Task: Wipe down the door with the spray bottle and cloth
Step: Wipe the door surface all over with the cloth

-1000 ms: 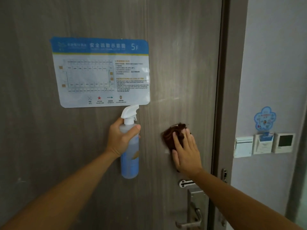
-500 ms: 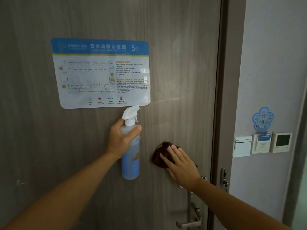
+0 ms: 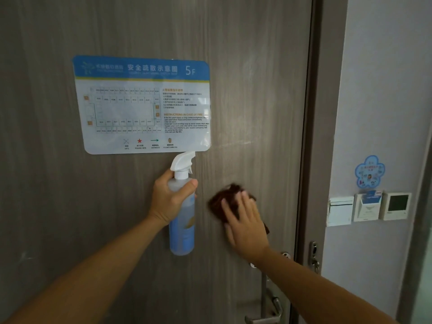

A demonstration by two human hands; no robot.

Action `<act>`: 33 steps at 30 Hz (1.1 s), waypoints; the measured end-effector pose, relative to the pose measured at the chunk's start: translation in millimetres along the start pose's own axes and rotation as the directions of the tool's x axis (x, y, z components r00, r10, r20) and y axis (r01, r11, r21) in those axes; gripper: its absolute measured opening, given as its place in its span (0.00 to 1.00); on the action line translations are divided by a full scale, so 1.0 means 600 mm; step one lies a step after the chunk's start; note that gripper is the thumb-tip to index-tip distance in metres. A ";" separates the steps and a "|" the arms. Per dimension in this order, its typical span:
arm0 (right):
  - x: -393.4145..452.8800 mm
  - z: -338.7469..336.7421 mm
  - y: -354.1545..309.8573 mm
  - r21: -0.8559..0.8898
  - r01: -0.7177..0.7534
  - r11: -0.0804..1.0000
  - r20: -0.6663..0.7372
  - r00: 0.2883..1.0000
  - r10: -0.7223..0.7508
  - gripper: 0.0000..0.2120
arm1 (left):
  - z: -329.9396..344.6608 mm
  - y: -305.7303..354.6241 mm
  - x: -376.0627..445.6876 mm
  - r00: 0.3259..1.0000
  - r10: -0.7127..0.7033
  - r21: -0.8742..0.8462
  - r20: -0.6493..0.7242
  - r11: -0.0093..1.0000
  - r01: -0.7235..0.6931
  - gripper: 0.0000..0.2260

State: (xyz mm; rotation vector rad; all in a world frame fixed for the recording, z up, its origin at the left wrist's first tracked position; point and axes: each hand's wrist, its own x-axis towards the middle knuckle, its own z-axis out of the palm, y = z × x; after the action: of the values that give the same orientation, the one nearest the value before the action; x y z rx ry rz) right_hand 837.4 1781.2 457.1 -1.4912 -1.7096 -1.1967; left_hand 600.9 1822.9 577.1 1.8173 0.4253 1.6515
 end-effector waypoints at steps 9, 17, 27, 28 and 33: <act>0.106 -0.075 0.099 -0.010 -0.185 0.983 -0.077 0.980 0.184 0.34 | 0.001 -0.003 0.001 1.000 -0.007 -0.009 -0.003 1.000 0.007 0.14; 0.139 -0.053 -0.025 0.162 -0.332 0.929 -0.153 0.922 0.356 0.32 | -0.001 -0.005 0.005 1.000 -0.003 -0.007 -0.019 1.000 0.003 0.15; 0.039 -0.044 0.112 -0.063 0.032 0.998 -0.008 0.999 -0.032 0.30 | -0.001 -0.008 0.003 1.000 -0.018 -0.017 0.004 1.000 0.018 0.16; 0.053 -0.057 0.124 -0.007 -0.126 0.992 -0.035 0.991 0.126 0.32 | 0.001 -0.007 0.003 1.000 -0.017 -0.020 0.005 1.000 0.017 0.16; 0.098 -0.081 0.126 0.212 -0.542 0.813 -0.073 0.821 0.566 0.31 | 0.006 -0.003 0.003 1.000 -0.018 -0.030 -0.002 0.999 0.018 0.15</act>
State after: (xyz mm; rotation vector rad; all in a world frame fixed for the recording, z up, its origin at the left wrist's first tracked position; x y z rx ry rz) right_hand 891.5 1763.6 548.3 -1.6009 -1.1308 -0.7782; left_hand 604.9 1824.4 577.3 1.7851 0.4144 1.6396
